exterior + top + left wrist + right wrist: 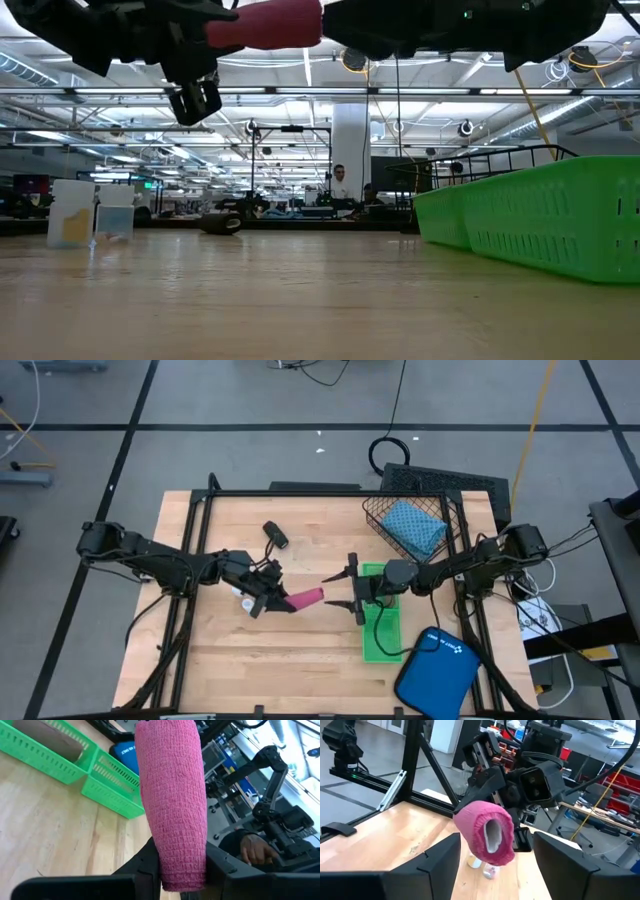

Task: Pick & Place Medicine items
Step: Put the pink bandage into the top green basket

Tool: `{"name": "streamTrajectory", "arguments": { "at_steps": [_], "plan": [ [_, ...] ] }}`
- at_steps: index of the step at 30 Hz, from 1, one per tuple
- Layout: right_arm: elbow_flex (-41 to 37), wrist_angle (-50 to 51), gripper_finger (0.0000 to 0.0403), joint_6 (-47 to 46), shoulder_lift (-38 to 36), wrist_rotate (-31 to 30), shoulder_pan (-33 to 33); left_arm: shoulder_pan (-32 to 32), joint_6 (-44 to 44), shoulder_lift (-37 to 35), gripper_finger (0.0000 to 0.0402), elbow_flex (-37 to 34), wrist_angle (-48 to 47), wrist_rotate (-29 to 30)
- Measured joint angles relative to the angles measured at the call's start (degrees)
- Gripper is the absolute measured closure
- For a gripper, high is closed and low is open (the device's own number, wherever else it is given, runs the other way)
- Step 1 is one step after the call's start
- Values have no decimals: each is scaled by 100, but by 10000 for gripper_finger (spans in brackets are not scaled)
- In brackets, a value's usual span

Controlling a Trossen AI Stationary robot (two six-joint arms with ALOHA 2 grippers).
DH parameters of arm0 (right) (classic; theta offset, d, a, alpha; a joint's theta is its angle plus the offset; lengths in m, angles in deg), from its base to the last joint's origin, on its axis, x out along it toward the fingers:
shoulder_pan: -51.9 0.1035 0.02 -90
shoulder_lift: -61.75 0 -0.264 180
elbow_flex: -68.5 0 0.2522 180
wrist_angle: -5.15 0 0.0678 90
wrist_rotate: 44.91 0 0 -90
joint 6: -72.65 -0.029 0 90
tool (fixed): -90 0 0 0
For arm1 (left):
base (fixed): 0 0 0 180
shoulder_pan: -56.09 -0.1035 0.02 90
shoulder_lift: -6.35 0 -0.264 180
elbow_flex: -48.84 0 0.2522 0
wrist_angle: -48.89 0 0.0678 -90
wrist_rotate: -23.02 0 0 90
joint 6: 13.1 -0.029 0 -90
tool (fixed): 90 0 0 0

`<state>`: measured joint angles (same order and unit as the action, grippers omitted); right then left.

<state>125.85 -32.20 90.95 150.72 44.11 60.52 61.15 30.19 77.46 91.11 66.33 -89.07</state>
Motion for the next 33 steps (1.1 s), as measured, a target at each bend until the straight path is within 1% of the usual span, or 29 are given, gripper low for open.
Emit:
{"name": "streamTrajectory", "arguments": {
  "at_steps": [5, 7, 14, 16, 21, 24, 26, 29, 31, 33],
  "plan": [
    [14, -119, 164, -101, 0, -24, -15, -4, 6, -2, 313, 0, -4, 3],
    [98, -8, 161, -160, 0, -18, -29, -7, 9, -2, 313, 0, -6, 3],
    [260, 149, 164, -70, 0, 404, -40, -8, 0, -2, 313, 0, -15, 9],
    [258, 228, 167, -62, 2, 412, -42, -9, 0, -2, 313, 0, -15, 20],
    [258, 334, 169, 2, 0, 383, -57, -15, -6, -2, 313, 0, -15, 20],
    [311, 452, 168, -358, -24, 16, -117, -15, -77, -4, 313, 0, -123, 2],
    [539, 1133, 168, -760, -191, -30, -203, -23, -93, -9, 314, 0, -267, 25],
    [1377, 2812, 170, -1044, -326, -57, -308, -83, -116, -11, 314, 17, -709, -50],
    [1970, 4008, 171, -1076, -328, -74, -354, -174, -201, 6, 314, 188, -1364, -94],
    [2538, 4931, 171, -1076, -214, -73, -386, -265, -481, -1, 314, 565, -2283, 8]
  ]
}}
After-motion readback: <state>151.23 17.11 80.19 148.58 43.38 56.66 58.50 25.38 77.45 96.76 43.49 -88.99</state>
